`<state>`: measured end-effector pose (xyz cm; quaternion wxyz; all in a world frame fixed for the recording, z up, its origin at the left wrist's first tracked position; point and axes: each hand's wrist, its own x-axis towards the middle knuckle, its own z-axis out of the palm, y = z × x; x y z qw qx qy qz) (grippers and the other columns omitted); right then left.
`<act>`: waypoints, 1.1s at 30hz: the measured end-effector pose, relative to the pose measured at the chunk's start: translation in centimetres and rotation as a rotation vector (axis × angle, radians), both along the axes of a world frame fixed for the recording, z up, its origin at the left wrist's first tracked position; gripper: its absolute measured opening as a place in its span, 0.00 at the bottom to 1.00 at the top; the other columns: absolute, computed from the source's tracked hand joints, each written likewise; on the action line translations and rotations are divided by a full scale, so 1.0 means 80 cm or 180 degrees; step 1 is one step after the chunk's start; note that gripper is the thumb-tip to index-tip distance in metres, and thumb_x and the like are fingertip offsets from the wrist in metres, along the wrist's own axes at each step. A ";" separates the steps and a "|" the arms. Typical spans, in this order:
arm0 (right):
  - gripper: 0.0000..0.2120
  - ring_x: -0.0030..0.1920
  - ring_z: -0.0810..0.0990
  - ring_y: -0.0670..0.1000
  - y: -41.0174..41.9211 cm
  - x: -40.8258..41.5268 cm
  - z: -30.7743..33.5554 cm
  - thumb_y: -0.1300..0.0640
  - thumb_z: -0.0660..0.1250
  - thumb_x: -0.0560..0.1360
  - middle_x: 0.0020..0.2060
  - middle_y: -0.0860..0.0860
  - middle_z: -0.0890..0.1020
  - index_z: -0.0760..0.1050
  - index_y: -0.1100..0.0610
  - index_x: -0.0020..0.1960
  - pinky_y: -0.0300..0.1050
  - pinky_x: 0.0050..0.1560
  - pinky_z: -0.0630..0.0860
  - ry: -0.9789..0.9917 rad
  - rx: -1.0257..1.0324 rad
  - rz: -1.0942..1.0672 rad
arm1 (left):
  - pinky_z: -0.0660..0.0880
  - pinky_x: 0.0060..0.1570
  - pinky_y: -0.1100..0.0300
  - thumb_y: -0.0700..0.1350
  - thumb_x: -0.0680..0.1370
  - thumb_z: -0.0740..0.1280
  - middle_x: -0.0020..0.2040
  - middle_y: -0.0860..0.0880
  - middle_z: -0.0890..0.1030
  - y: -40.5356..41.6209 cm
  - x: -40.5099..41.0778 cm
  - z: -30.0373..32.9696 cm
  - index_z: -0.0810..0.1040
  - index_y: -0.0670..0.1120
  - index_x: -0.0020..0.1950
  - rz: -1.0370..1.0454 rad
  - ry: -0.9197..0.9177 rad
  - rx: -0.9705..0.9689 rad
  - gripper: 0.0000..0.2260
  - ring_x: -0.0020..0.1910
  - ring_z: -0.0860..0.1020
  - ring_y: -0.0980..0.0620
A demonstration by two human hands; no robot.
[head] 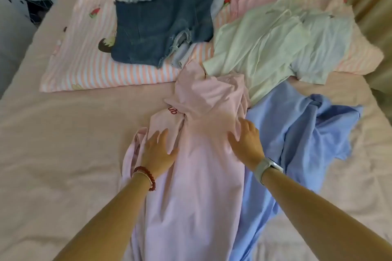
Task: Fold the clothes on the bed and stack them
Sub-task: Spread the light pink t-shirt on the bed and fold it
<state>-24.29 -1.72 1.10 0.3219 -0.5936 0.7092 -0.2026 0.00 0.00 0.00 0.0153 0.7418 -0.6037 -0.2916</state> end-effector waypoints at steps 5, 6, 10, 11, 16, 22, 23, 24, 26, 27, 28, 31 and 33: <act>0.24 0.55 0.71 0.55 -0.073 0.029 -0.033 0.64 0.60 0.73 0.65 0.57 0.68 0.61 0.58 0.67 0.42 0.46 0.67 -0.0555 0.0319 -0.0313 | 0.63 0.67 0.51 0.49 0.78 0.63 0.70 0.44 0.68 -0.040 -0.011 -0.035 0.63 0.43 0.71 0.0155 0.0623 -0.0255 0.23 0.69 0.65 0.44; 0.15 0.49 0.71 0.54 -0.070 0.039 -0.036 0.66 0.58 0.73 0.55 0.59 0.73 0.67 0.59 0.59 0.41 0.41 0.63 -0.0262 0.0440 -0.0176 | 0.65 0.66 0.51 0.46 0.78 0.63 0.67 0.43 0.71 -0.041 -0.012 -0.036 0.67 0.41 0.69 0.0338 0.0827 -0.0439 0.20 0.67 0.67 0.44; 0.08 0.41 0.70 0.53 0.017 0.058 -0.039 0.65 0.58 0.75 0.41 0.52 0.72 0.74 0.60 0.49 0.46 0.44 0.68 0.0068 -0.0106 0.1276 | 0.69 0.63 0.48 0.45 0.78 0.63 0.65 0.43 0.71 -0.044 -0.002 -0.012 0.69 0.41 0.67 0.0866 0.1156 -0.1711 0.18 0.64 0.70 0.44; 0.10 0.43 0.72 0.54 0.047 0.056 -0.034 0.65 0.57 0.75 0.44 0.52 0.74 0.75 0.61 0.52 0.46 0.46 0.70 -0.0099 0.0073 0.1875 | 0.67 0.65 0.47 0.49 0.77 0.62 0.67 0.43 0.69 -0.048 0.002 -0.002 0.68 0.41 0.68 0.0767 0.1155 -0.1952 0.21 0.66 0.68 0.44; 0.10 0.42 0.80 0.52 0.097 0.011 -0.015 0.59 0.63 0.71 0.41 0.49 0.82 0.81 0.53 0.47 0.41 0.39 0.78 0.0018 -0.0389 0.2348 | 0.58 0.69 0.45 0.63 0.74 0.56 0.72 0.46 0.66 -0.067 -0.012 0.018 0.65 0.46 0.72 -0.1285 -0.0045 -0.1641 0.32 0.73 0.59 0.43; 0.12 0.40 0.77 0.52 0.003 0.008 -0.014 0.55 0.62 0.78 0.46 0.54 0.76 0.73 0.59 0.59 0.39 0.39 0.72 -0.1006 0.0691 -0.0552 | 0.65 0.52 0.54 0.50 0.78 0.60 0.47 0.51 0.81 -0.051 -0.054 0.003 0.77 0.48 0.53 -0.1933 -0.0499 -0.1030 0.11 0.50 0.77 0.47; 0.12 0.37 0.77 0.51 -0.008 0.010 -0.012 0.51 0.61 0.78 0.44 0.54 0.77 0.73 0.58 0.57 0.38 0.36 0.75 -0.1626 0.1139 -0.0965 | 0.68 0.49 0.53 0.49 0.77 0.60 0.44 0.50 0.82 -0.037 -0.056 0.006 0.78 0.47 0.50 -0.1936 -0.0277 -0.1199 0.10 0.46 0.78 0.46; 0.13 0.36 0.78 0.50 -0.015 0.013 -0.009 0.47 0.61 0.77 0.43 0.55 0.77 0.73 0.57 0.54 0.39 0.36 0.77 -0.1978 0.1427 -0.1141 | 0.71 0.46 0.53 0.48 0.75 0.59 0.42 0.49 0.82 -0.019 -0.056 0.012 0.79 0.46 0.50 -0.1967 0.0000 -0.1283 0.12 0.43 0.79 0.45; 0.19 0.43 0.79 0.53 -0.013 0.027 -0.006 0.42 0.63 0.75 0.44 0.55 0.79 0.73 0.58 0.52 0.46 0.47 0.78 -0.1865 0.1674 -0.0812 | 0.74 0.43 0.56 0.50 0.75 0.58 0.45 0.51 0.82 0.024 -0.051 0.025 0.77 0.47 0.55 -0.2253 0.0348 -0.0968 0.15 0.43 0.80 0.48; 0.20 0.46 0.78 0.55 -0.005 0.036 -0.007 0.43 0.65 0.74 0.45 0.56 0.79 0.71 0.60 0.54 0.49 0.50 0.77 -0.1691 0.1717 -0.0598 | 0.74 0.44 0.57 0.51 0.76 0.59 0.47 0.52 0.81 0.045 -0.047 0.029 0.74 0.47 0.59 -0.2360 0.0473 -0.0448 0.15 0.45 0.79 0.50; 0.19 0.46 0.77 0.56 0.004 0.044 -0.010 0.47 0.66 0.74 0.44 0.55 0.78 0.69 0.61 0.54 0.49 0.48 0.74 -0.1459 0.1684 -0.0413 | 0.72 0.46 0.58 0.52 0.77 0.59 0.49 0.52 0.79 0.062 -0.041 0.032 0.73 0.48 0.60 -0.2424 0.0566 0.0167 0.15 0.48 0.77 0.51; 0.07 0.42 0.71 0.53 0.024 0.057 -0.018 0.61 0.62 0.75 0.39 0.52 0.74 0.70 0.60 0.53 0.44 0.43 0.67 -0.0946 0.1388 -0.0362 | 0.66 0.48 0.62 0.56 0.78 0.58 0.50 0.55 0.76 0.072 -0.022 0.039 0.76 0.49 0.53 -0.2513 0.0241 0.0962 0.14 0.51 0.74 0.56; 0.09 0.36 0.69 0.50 0.035 0.050 -0.017 0.69 0.58 0.74 0.32 0.50 0.73 0.72 0.57 0.42 0.41 0.39 0.69 -0.1240 0.1135 -0.0682 | 0.70 0.50 0.60 0.54 0.79 0.58 0.47 0.52 0.79 0.053 -0.019 0.053 0.79 0.48 0.49 -0.1986 0.0347 0.0993 0.13 0.49 0.76 0.54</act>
